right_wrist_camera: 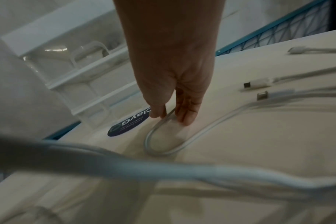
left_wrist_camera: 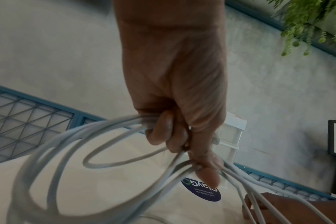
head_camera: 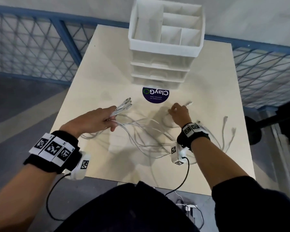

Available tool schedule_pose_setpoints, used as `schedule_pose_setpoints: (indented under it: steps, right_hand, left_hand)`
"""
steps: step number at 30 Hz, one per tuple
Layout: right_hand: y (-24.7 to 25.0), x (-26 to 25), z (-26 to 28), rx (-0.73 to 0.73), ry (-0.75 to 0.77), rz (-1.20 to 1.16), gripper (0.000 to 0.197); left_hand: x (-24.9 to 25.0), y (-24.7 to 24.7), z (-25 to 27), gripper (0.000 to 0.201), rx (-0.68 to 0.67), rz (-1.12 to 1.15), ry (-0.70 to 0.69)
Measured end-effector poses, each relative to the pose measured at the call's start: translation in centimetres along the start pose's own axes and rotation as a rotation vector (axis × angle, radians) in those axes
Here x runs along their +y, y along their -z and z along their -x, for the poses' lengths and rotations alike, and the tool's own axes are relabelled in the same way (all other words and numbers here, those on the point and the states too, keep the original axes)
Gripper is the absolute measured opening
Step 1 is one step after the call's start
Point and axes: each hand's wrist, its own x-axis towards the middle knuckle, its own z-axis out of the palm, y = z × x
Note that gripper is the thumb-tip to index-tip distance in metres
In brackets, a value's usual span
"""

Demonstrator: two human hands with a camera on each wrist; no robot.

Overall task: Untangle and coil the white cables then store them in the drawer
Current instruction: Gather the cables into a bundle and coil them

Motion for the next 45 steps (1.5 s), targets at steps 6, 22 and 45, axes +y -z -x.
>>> schedule_pose_setpoints:
  steps: [6,22,45]
  right_hand:
    - [1.0,0.2,-0.4,0.087,-0.159,-0.125,0.012]
    - [6.8,-6.4,9.0,-0.239,0.306,-0.631,0.007]
    - [6.6,-8.1,12.4,0.025,0.31,-0.619,0.007]
  left_hand:
    - [0.7,0.2,-1.7,0.019,-0.122,0.095,0.014]
    - [8.8,-1.6,-5.9,0.037,0.12,0.585,-0.043]
    - [13.8,-3.9,-3.7,0.018,0.485,1.06,-0.16]
